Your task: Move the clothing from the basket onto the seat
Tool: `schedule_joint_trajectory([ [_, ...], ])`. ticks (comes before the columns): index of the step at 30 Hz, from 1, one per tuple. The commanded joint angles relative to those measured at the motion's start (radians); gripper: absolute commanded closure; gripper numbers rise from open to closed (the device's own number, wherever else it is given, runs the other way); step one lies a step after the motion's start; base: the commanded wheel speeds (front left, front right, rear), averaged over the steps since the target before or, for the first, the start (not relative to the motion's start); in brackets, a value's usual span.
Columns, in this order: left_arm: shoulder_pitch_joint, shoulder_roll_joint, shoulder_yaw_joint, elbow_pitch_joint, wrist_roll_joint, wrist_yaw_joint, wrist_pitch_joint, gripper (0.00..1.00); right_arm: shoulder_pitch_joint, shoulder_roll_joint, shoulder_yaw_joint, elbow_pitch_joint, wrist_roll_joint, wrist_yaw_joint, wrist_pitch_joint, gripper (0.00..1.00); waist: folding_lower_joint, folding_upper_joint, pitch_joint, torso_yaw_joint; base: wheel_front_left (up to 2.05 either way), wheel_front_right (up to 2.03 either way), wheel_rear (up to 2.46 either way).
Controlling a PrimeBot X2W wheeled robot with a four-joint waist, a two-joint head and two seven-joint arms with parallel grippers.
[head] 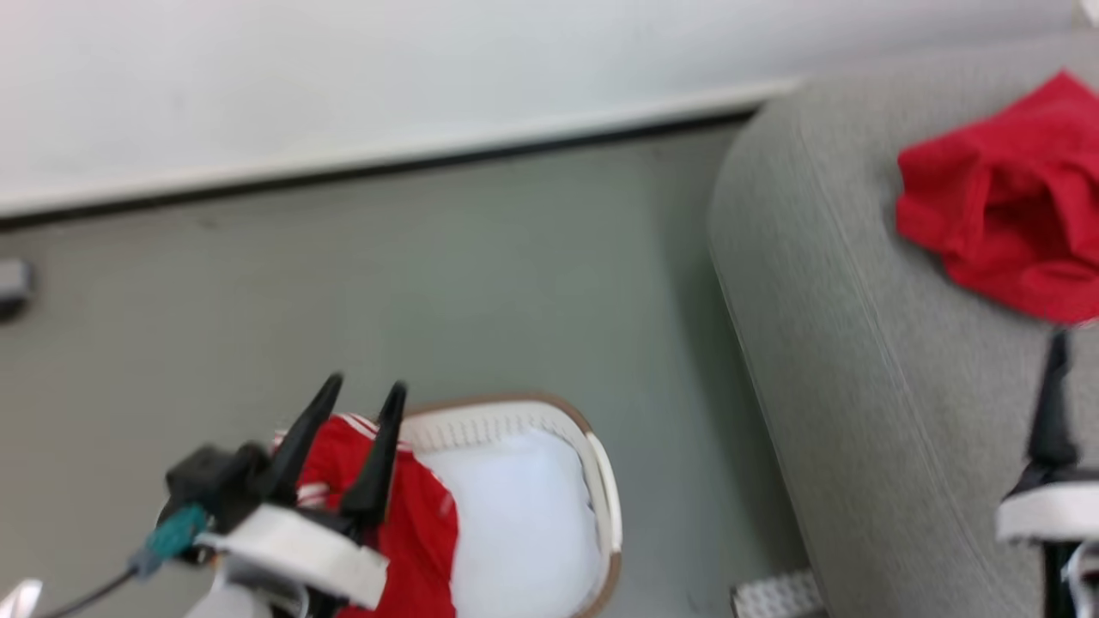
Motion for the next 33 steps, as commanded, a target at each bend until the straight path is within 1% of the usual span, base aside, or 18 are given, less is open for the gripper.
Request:
schedule_joint_trajectory([
  [1,0.043,-0.011,0.026,0.006,0.013,-0.003,0.0,0.0,0.035,-0.002,0.019,-0.016,0.004,-0.002,0.0,0.0,0.0003,0.0,-0.088,0.056,0.0,0.0,0.0],
  [4,0.107,-0.049,0.086,0.019,0.054,-0.02,0.0,0.0,0.1,-0.002,0.077,-0.043,0.035,-0.002,0.0,0.0,0.0003,0.0,-0.133,0.082,0.0,0.0,0.0],
  [7,0.169,-0.082,0.143,0.036,0.088,-0.037,0.0,0.0,0.151,-0.002,0.133,-0.063,0.037,-0.002,0.0,0.0,0.0003,0.0,-0.174,0.103,0.0,0.0,0.0],
  [12,0.259,-0.14,0.232,0.061,0.143,-0.064,-0.001,0.0,0.22,-0.002,0.226,-0.057,0.044,-0.002,0.0,0.0,0.0003,0.0,-0.237,0.124,0.0,0.0,0.0],
  [15,0.305,-0.175,0.284,0.068,0.177,-0.08,-0.001,0.0,0.247,-0.002,0.265,-0.044,0.052,-0.002,0.0,0.0,0.0003,0.0,-0.262,0.136,0.0,0.0,0.0],
  [23,0.373,-0.254,0.388,0.088,0.254,-0.136,-0.001,0.0,0.283,-0.002,0.315,-0.005,0.082,-0.002,0.0,0.0,0.0003,0.0,-0.3,0.155,0.0,0.0,0.0],
  [28,0.375,-0.282,0.422,0.108,0.293,-0.165,-0.001,0.0,0.295,-0.002,0.335,0.012,0.091,-0.002,0.0,0.0,0.0003,0.0,-0.31,0.161,0.0,0.0,0.0],
  [33,0.379,-0.3,0.448,0.122,0.312,-0.183,-0.001,0.0,0.295,-0.002,0.35,0.019,0.098,-0.002,0.0,0.0,0.0003,0.0,-0.309,0.152,0.0,0.0,0.0],
])
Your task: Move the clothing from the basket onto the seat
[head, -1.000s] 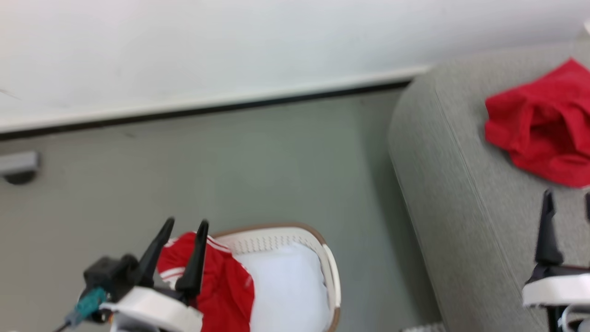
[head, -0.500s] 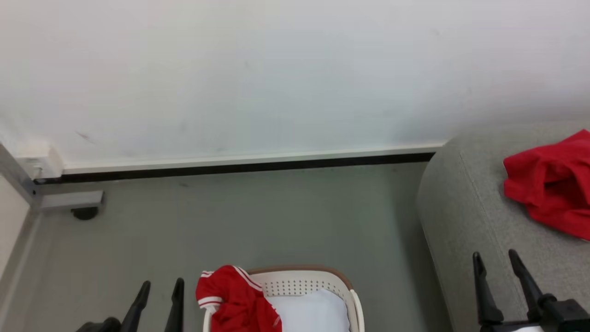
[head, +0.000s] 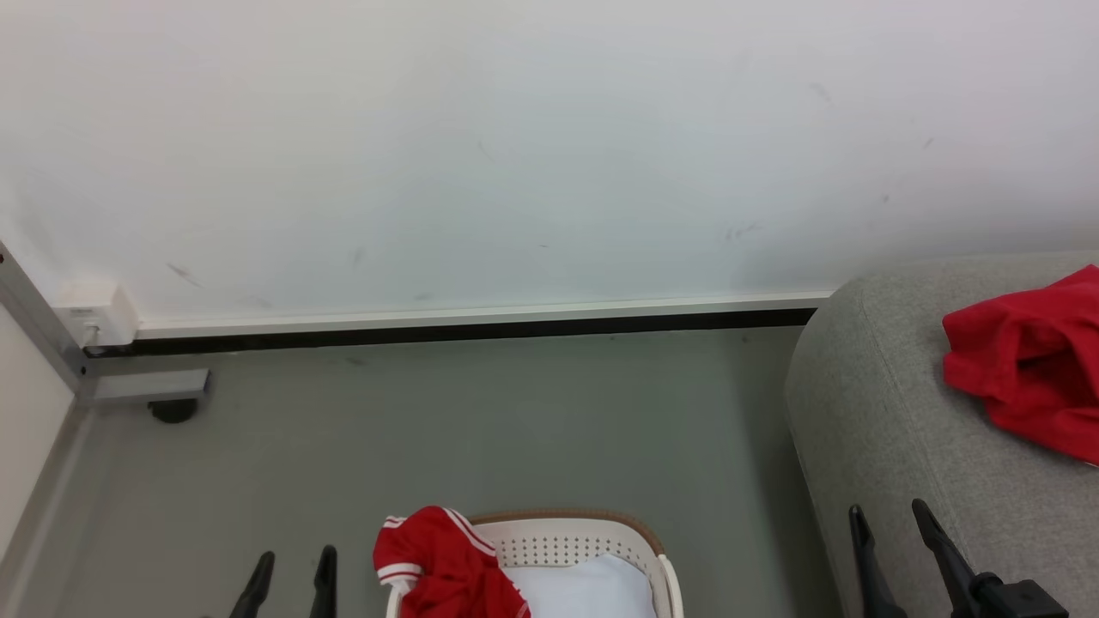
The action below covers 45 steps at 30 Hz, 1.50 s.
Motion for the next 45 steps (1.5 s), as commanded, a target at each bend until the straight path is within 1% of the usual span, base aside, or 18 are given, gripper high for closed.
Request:
schedule_joint_trajectory([
  [1,0.011,-0.004,0.007,0.006,0.008,-0.005,-0.001,0.0,0.008,-0.003,0.004,0.003,0.004,-0.002,0.001,0.0,0.0001,-0.0001,0.003,-0.006,0.0,0.0,0.0],
  [5,0.002,-0.01,0.013,0.022,0.02,-0.015,-0.001,0.0,-0.011,-0.003,0.022,0.004,0.007,-0.002,0.001,0.0,0.0001,-0.0001,0.02,-0.026,0.0,0.0,0.0],
  [10,-0.034,0.002,-0.007,0.082,0.036,-0.019,0.001,0.0,-0.032,-0.003,0.037,-0.01,0.012,-0.002,0.001,0.0,0.0001,-0.0001,0.069,-0.063,0.0,0.0,0.0],
  [18,-0.233,0.056,-0.065,0.246,0.071,-0.025,0.091,0.0,-0.12,-0.003,0.059,-0.06,0.049,-0.002,0.001,0.0,0.0001,-0.0001,0.275,-0.131,0.0,0.0,0.0],
  [25,-0.418,0.102,-0.119,0.434,0.107,-0.026,0.195,0.0,-0.186,-0.002,0.081,-0.096,0.086,-0.002,0.001,0.0,0.0001,-0.0001,0.442,-0.188,0.0,0.0,0.0],
  [31,-0.553,0.139,-0.143,0.572,0.128,-0.025,0.225,0.0,-0.242,-0.002,0.104,-0.129,0.117,-0.002,0.001,0.0,0.0001,-0.0001,0.57,-0.225,0.0,0.0,0.0],
  [32,-0.553,0.139,-0.143,0.572,0.128,-0.025,0.225,0.0,-0.242,-0.002,0.104,-0.129,0.117,-0.002,0.001,0.0,0.0001,-0.0001,0.57,-0.225,0.0,0.0,0.0],
  [39,-0.686,0.179,-0.148,0.701,0.155,0.016,0.226,0.0,-0.288,-0.002,0.111,-0.164,0.133,-0.002,0.001,0.0,0.0001,-0.0001,0.684,-0.25,0.0,0.0,0.0],
  [45,-0.774,0.215,-0.145,0.778,0.177,0.069,0.199,0.0,-0.307,-0.002,0.116,-0.181,0.142,-0.002,0.001,0.0,0.0001,-0.0001,0.747,-0.263,0.0,0.0,0.0],
])
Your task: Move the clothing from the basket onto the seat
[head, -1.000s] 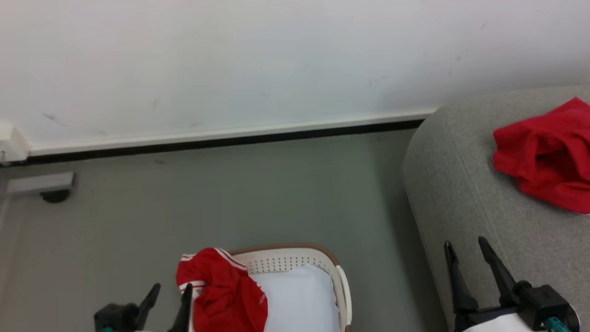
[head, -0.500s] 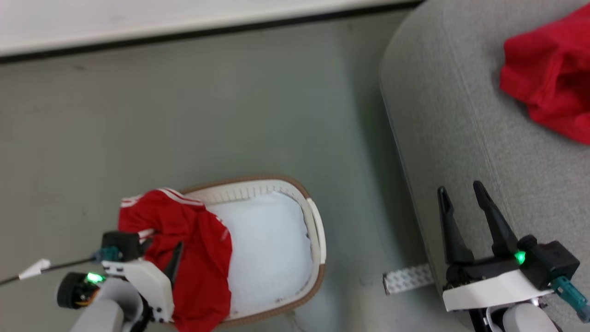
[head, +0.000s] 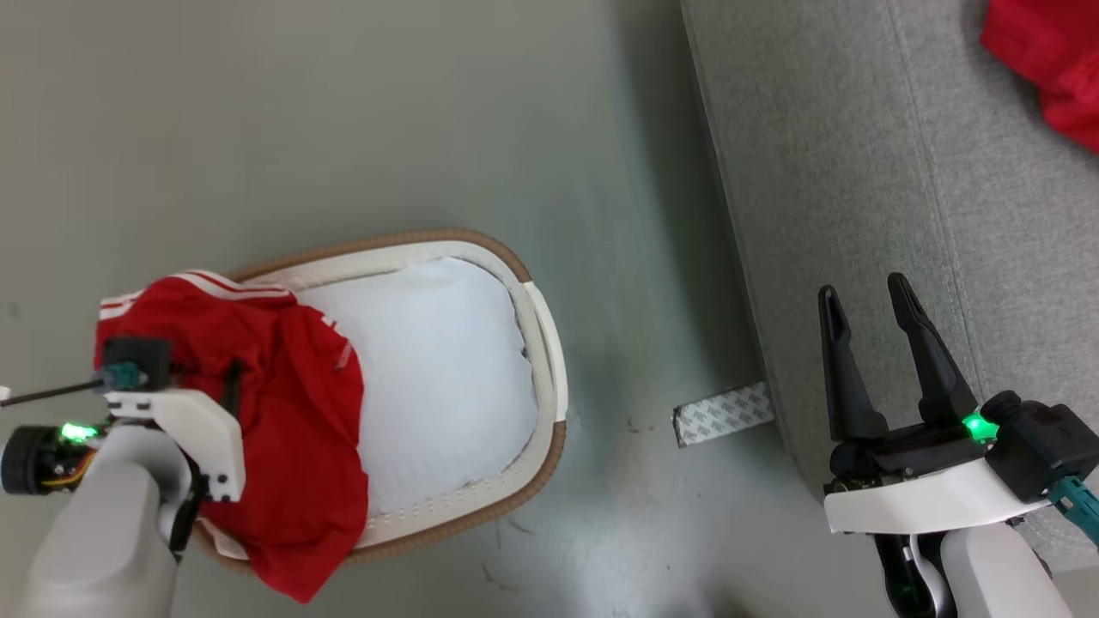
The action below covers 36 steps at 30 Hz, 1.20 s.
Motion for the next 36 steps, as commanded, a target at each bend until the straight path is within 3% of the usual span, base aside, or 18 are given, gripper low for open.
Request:
schedule_joint_trajectory([
  [1,-0.018,0.005,0.004,0.01,0.004,0.002,-0.005,0.0,-0.016,-0.001,0.001,-0.005,0.004,-0.002,0.001,0.0,-0.0003,0.0,0.029,-0.012,0.0,0.0,0.0],
  [6,-0.063,0.011,-0.001,0.056,0.001,0.002,-0.036,0.0,-0.016,-0.002,0.012,-0.008,0.01,-0.002,0.001,0.0,-0.0003,0.0,0.051,-0.02,0.0,0.0,0.0],
  [7,-0.07,0.009,0.001,0.063,-0.004,0.001,-0.047,0.36,-0.015,-0.001,0.014,-0.008,0.01,-0.002,0.001,0.0,-0.0003,0.0,0.051,-0.022,0.0,0.0,0.0],
  [8,-0.076,0.004,0.004,0.072,-0.012,-0.001,-0.056,1.0,-0.013,-0.001,0.015,-0.008,0.01,-0.002,0.001,0.0,-0.0003,0.0,0.05,-0.023,0.0,0.0,0.0],
  [19,-0.063,-0.072,-0.013,0.152,-0.056,-0.053,-0.145,1.0,0.009,-0.002,0.011,0.032,-0.011,-0.003,0.001,0.0,-0.0003,0.0,-0.068,0.014,0.0,0.0,0.0],
  [28,0.023,-0.153,-0.006,0.111,-0.116,-0.081,-0.196,1.0,0.089,-0.002,-0.013,0.084,-0.032,-0.002,0.001,0.0,-0.0003,0.0,-0.29,0.077,0.0,0.0,0.0],
  [36,0.114,-0.196,-0.009,-0.01,-0.166,-0.095,-0.202,1.0,0.188,-0.002,-0.017,0.137,-0.037,-0.002,0.001,0.0,-0.0003,0.0,-0.518,0.121,0.0,0.0,0.0],
])
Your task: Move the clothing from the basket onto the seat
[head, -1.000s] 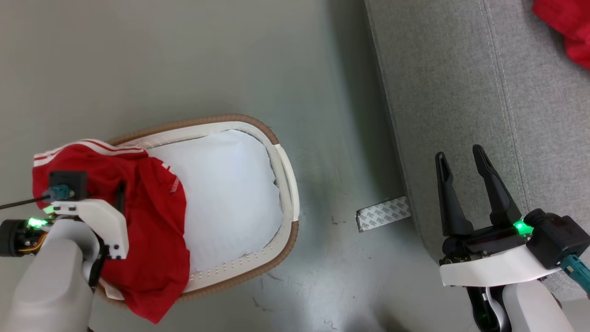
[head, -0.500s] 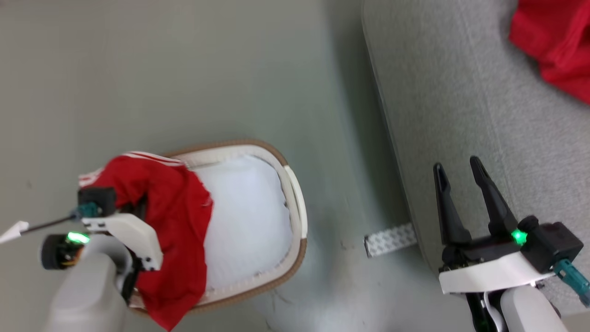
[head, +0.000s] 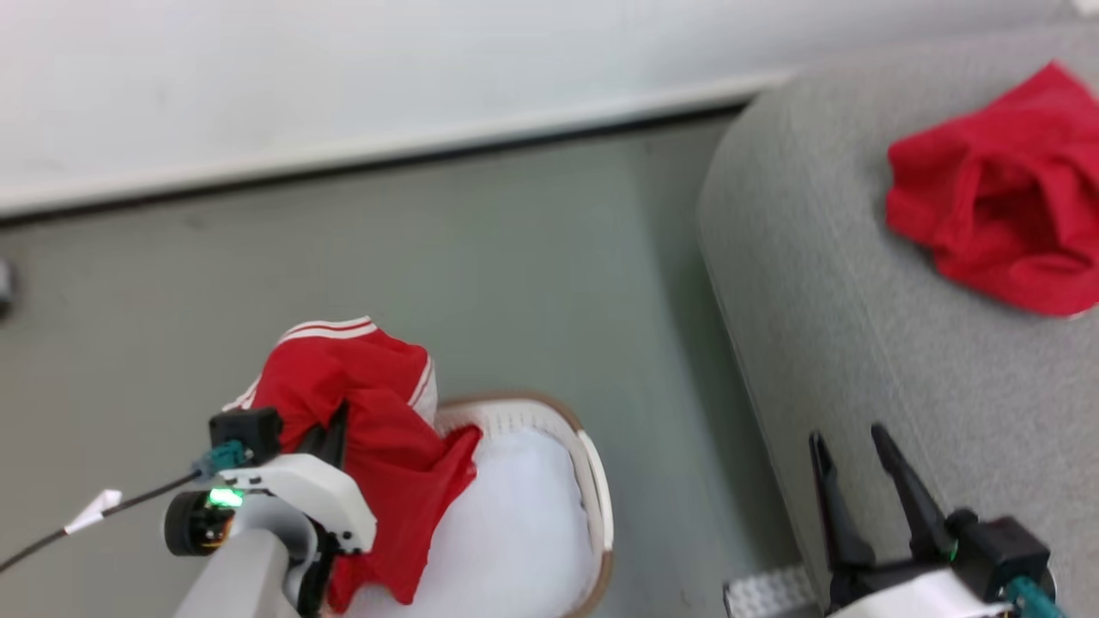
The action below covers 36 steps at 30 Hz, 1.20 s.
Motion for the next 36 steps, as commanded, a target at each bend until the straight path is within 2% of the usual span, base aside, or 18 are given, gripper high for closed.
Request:
schedule_joint_trajectory([
  [1,0.026,-0.005,0.0,-0.027,-0.014,-0.005,-0.003,1.0,0.031,-0.003,-0.004,0.01,-0.001,-0.002,0.001,0.0,0.0001,0.0,-0.135,0.044,0.0,0.0,0.0],
  [8,0.091,-0.029,-0.02,-0.207,-0.036,-0.004,0.03,1.0,0.115,-0.003,-0.014,0.029,-0.016,-0.002,0.001,0.0,0.0001,0.0,-0.273,0.08,0.0,0.0,0.0],
  [19,0.191,0.001,-0.04,-0.724,-0.048,0.056,0.232,1.0,0.139,-0.003,0.006,0.01,-0.008,-0.002,0.001,0.0,0.0001,0.0,-0.325,0.109,0.0,0.0,0.0],
  [24,0.235,0.015,-0.052,-0.907,-0.055,0.084,0.322,1.0,0.129,-0.003,0.044,-0.015,-0.022,-0.002,0.001,0.0,0.0001,0.0,-0.333,0.109,0.0,0.0,0.0],
  [30,0.274,0.017,-0.065,-1.009,-0.061,0.103,0.37,1.0,0.106,-0.003,0.103,-0.061,-0.035,-0.002,0.001,0.0,0.0001,0.0,-0.338,0.104,0.0,0.0,0.0],
  [36,0.306,0.006,-0.089,-1.061,-0.071,0.107,0.391,1.0,0.037,-0.003,0.255,-0.095,-0.057,-0.002,0.001,0.0,0.0001,0.0,-0.337,0.1,0.0,0.0,0.0],
])
